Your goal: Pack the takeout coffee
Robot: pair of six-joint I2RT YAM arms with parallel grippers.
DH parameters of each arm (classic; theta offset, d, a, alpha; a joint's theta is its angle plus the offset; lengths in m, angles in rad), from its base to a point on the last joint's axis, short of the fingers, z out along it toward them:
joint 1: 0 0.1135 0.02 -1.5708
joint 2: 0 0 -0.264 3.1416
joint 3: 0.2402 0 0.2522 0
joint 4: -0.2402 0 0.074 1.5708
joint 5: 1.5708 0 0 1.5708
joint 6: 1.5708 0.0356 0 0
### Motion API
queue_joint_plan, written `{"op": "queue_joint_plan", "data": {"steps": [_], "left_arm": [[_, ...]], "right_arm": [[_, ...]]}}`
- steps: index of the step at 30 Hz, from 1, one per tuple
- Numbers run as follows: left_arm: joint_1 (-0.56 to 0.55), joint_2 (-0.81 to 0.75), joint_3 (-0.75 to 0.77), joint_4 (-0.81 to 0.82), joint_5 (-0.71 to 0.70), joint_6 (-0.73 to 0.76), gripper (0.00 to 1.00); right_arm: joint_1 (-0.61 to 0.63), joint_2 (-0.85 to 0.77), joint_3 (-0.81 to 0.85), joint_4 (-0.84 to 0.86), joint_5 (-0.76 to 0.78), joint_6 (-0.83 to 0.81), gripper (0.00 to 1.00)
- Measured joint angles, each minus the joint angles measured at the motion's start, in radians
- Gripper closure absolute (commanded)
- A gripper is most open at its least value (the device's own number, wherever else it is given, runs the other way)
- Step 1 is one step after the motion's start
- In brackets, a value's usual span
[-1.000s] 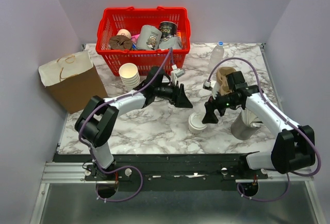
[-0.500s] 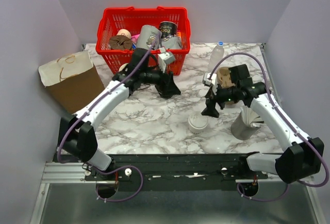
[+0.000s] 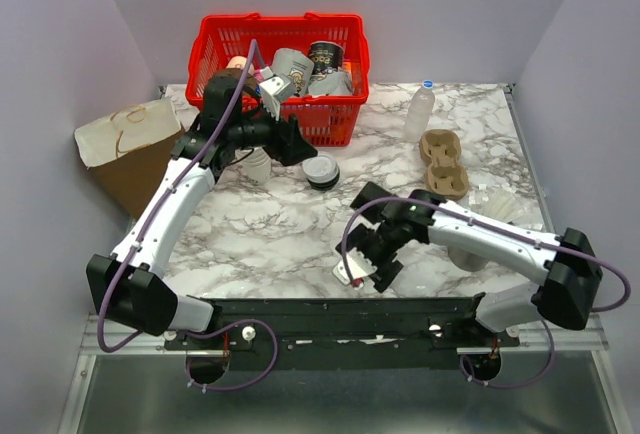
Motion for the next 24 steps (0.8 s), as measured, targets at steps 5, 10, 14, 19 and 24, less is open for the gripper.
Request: {"op": "queue_joint_plan", "data": {"steps": [5, 10, 14, 19, 24], "left_arm": [[0.001, -0.032, -0.031, 0.008, 0.000, -0.006, 0.24], [0.006, -0.076, -0.048, 0.022, -0.002, -0.008, 0.24], [0.016, -0.095, -0.060, 0.044, -0.002, -0.014, 0.24], [0.023, -0.096, -0.079, 0.061, -0.002, -0.037, 0.24], [0.034, -0.095, -0.080, 0.080, -0.001, -0.061, 0.24]], "right_arm": [[0.069, 0.062, -0.006, -0.035, 0.116, -0.094, 0.13], [0.095, 0.019, -0.156, 0.029, 0.267, -0.175, 0.12], [0.099, 0.017, -0.273, 0.082, 0.382, -0.221, 0.12], [0.099, 0.018, -0.328, 0.194, 0.484, -0.253, 0.12], [0.099, 0.009, -0.348, 0.277, 0.493, -0.267, 0.11]]}}
